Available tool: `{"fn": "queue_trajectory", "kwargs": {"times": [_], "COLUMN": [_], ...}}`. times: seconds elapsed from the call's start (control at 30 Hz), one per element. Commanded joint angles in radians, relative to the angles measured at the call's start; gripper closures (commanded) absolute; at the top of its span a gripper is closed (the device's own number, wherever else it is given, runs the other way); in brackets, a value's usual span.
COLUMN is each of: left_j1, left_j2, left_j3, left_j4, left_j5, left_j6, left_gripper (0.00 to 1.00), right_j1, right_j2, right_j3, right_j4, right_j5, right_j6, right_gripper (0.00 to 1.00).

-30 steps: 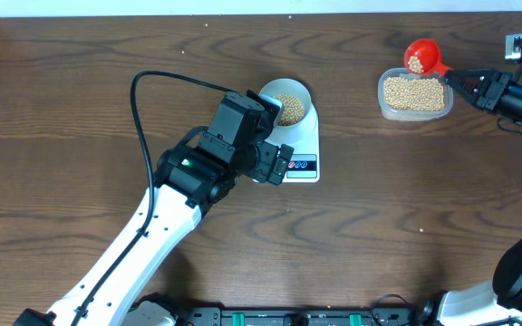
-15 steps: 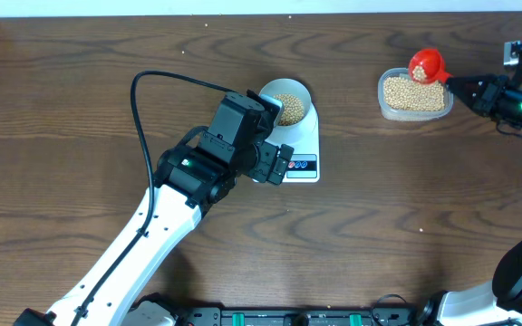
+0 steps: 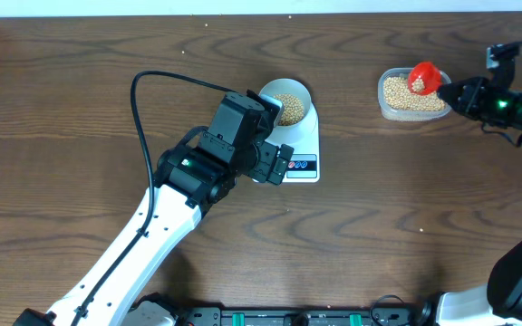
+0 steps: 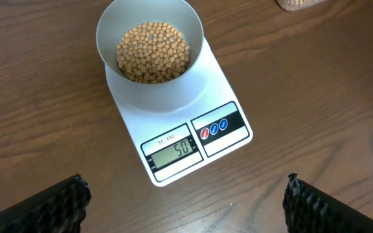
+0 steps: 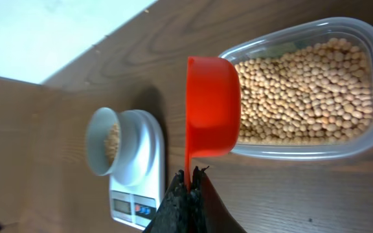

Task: Scoop item into bowl and weigh 50g on scale
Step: 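Move the red scoop right back to the soybean tub, then lower the red scoop into the tub and release it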

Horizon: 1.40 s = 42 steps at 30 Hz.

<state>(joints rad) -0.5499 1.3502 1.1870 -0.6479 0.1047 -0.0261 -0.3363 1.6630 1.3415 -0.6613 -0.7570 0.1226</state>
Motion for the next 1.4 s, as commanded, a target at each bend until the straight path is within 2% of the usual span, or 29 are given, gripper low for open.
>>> {"fn": "queue_trajectory", "kwargs": {"times": [0.0,0.27,0.5,0.9,1.17,1.27,1.37], "left_j1": [0.005,0.005,0.005,0.005,0.005,0.005,0.005], "left_j2": [0.003,0.003,0.003,0.003,0.003,0.003,0.003], "left_j3": [0.004,0.004,0.004,0.004,0.004,0.004,0.004], "left_j4": [-0.003,-0.003,-0.003,-0.003,-0.003,-0.003,-0.003], "left_j5": [-0.009,-0.009,-0.009,-0.009,-0.009,-0.009,-0.009], "left_j6": [-0.005,-0.005,-0.005,-0.005,-0.005,-0.005,-0.005], "left_gripper": [0.02,0.02,0.02,0.02,0.02,0.02,0.02], "right_j1": [0.040,0.154,0.283,0.474,0.502,0.496,0.476], "right_j2": [-0.036,-0.040,-0.040,-0.040,-0.040,-0.040,-0.040], "right_j3": [0.008,0.008,0.008,0.008,0.005,0.005,0.005], "right_j4": [-0.012,-0.068,-0.048,-0.037,-0.039,-0.038,-0.034], "right_j5": [0.171,0.492,0.784,1.220,1.270,1.263,1.162], "right_j6": [-0.016,-0.016,-0.028,-0.167,-0.143,-0.038,0.087], "right_gripper": [0.98,0.98,0.98,0.98,0.99,0.99,0.99]}}
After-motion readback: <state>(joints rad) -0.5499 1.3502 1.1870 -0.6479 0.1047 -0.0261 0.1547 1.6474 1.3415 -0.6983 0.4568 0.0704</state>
